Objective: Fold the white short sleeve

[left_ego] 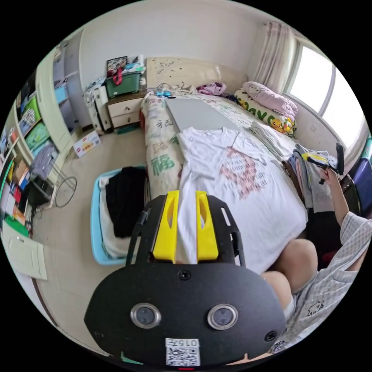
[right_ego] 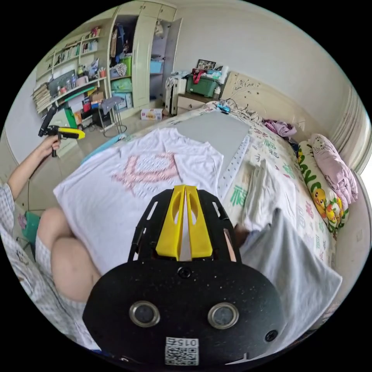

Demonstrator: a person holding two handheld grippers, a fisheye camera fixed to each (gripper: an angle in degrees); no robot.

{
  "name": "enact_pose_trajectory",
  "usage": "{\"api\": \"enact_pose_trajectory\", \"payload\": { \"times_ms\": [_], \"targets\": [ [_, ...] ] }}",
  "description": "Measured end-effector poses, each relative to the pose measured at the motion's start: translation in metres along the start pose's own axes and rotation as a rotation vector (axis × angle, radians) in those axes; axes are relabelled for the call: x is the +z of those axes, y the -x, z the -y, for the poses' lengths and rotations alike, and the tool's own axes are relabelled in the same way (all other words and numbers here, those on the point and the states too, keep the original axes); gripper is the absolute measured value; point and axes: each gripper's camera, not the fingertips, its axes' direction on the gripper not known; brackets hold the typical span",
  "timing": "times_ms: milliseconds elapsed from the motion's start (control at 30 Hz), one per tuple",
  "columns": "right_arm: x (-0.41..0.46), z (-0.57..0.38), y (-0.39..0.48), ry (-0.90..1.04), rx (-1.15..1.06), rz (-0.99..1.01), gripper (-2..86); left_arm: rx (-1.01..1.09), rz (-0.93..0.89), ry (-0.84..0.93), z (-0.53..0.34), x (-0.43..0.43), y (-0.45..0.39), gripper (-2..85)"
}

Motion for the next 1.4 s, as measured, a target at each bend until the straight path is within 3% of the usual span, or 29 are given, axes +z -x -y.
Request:
{"api": "enact_pose_trajectory", "payload": {
  "times_ms": [267, 400, 533, 667, 833, 967, 1100, 1400],
  "targets": [
    [0.166, 0.124, -0.067, 0.067, 0.165, -0.004, 6.6, 0.08, 0.023, 0.074, 0.175, 0.127, -0.032, 11.5],
    [0.212, 0.154, -0.087, 0.058, 0.235, -0.074, 7.7, 0.022, 0.001, 0.041, 0.221, 0.161, -0.027, 12.1],
    [0.257, 0.174, -0.094, 0.105, 0.154, -0.225, 11.6, -0.076, -0.035, 0.028, 0.254, 0.193, -0.011, 13.7],
    [0.286, 0.185, -0.1, 0.189, 0.138, -0.177, 12.2, -0.078, -0.001, 0.068, 0.278, 0.217, -0.004, 13.2],
    [0.29, 0.189, -0.104, 0.195, 0.171, -0.068, 6.3, -0.029, 0.007, 0.116, 0.287, 0.235, -0.01, 9.0],
    [0.289, 0.181, -0.097, 0.19, 0.139, -0.092, 0.1, 0.008, 0.058, 0.119, 0.279, 0.239, -0.013, 2.0],
    [0.274, 0.172, -0.091, 0.152, 0.143, -0.096, -0.8, 0.036, 0.039, 0.088, 0.269, 0.231, -0.011, 0.5],
    [0.142, 0.11, -0.066, -0.067, 0.154, -0.031, -1.0, 0.094, -0.018, -0.092, 0.207, 0.134, -0.011, -0.2]
  ]
}}
